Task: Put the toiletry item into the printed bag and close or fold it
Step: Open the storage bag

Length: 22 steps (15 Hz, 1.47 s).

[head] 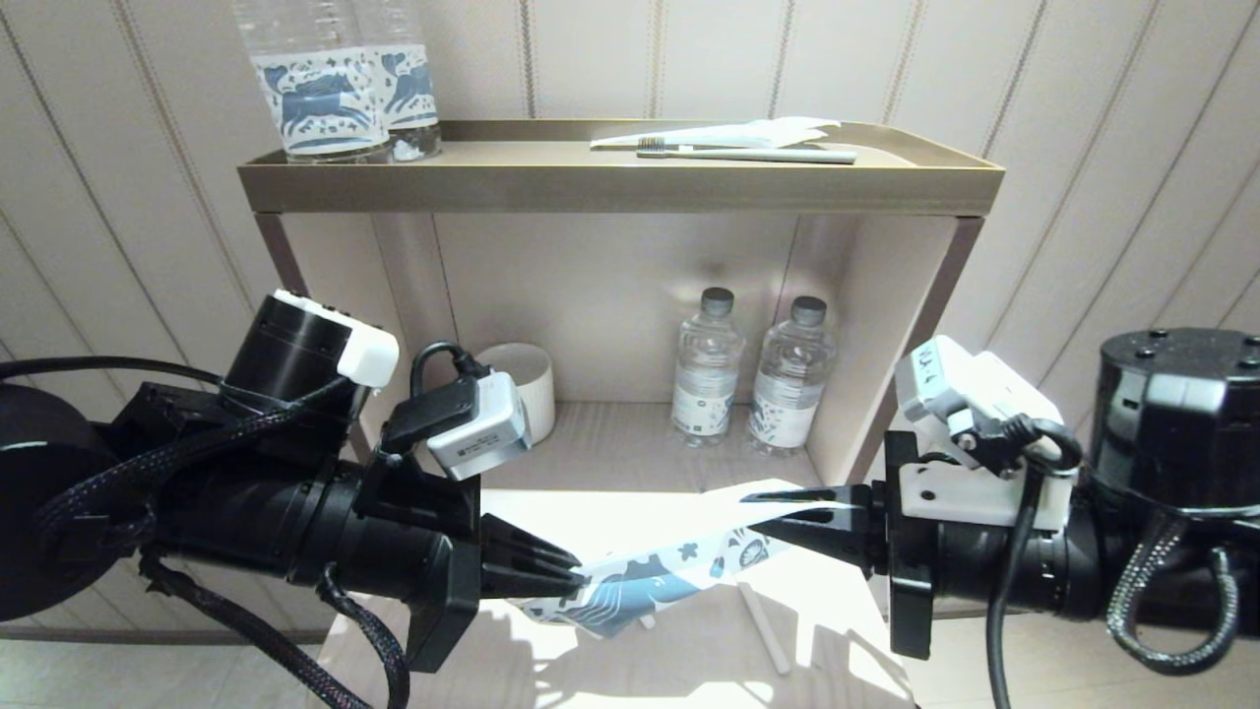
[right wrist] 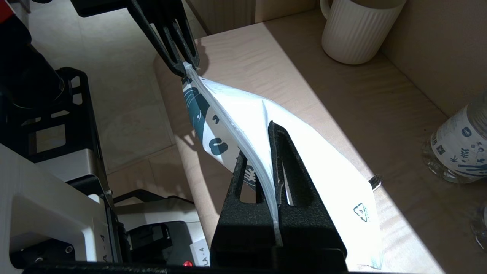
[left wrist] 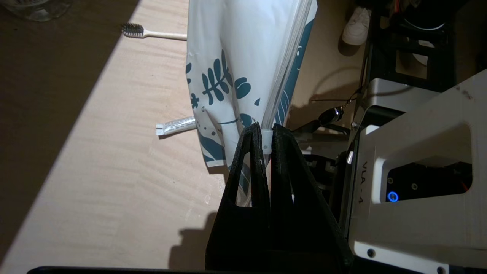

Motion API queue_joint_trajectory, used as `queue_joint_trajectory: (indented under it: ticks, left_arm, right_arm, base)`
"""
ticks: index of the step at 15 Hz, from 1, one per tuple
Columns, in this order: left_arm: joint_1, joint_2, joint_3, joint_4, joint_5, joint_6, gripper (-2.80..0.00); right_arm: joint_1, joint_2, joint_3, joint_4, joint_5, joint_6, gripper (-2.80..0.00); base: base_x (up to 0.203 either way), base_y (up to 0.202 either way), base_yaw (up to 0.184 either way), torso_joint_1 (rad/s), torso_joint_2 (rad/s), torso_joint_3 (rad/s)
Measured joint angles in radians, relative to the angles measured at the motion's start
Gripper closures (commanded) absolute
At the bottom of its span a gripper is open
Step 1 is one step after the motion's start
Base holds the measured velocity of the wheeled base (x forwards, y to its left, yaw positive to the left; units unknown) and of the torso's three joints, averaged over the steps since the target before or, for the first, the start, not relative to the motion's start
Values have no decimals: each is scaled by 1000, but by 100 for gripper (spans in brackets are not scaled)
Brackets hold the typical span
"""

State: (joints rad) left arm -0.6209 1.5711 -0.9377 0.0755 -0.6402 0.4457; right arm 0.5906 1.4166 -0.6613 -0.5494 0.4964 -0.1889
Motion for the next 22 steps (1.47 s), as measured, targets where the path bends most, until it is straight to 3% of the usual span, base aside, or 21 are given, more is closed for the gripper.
queue_joint_trajectory:
  ticks: [4,22]
  left_arm:
    - [0,4,-6,-45,0,-5,0]
    - [30,-36,97,-52,5,4,0]
  right_arm:
    - [2,0,2,0,-1,0,0]
    - [-3,1,1,1,0,-1,0]
  base:
    - [0,0,0,0,0,0]
    - [0,0,0,0,0,0]
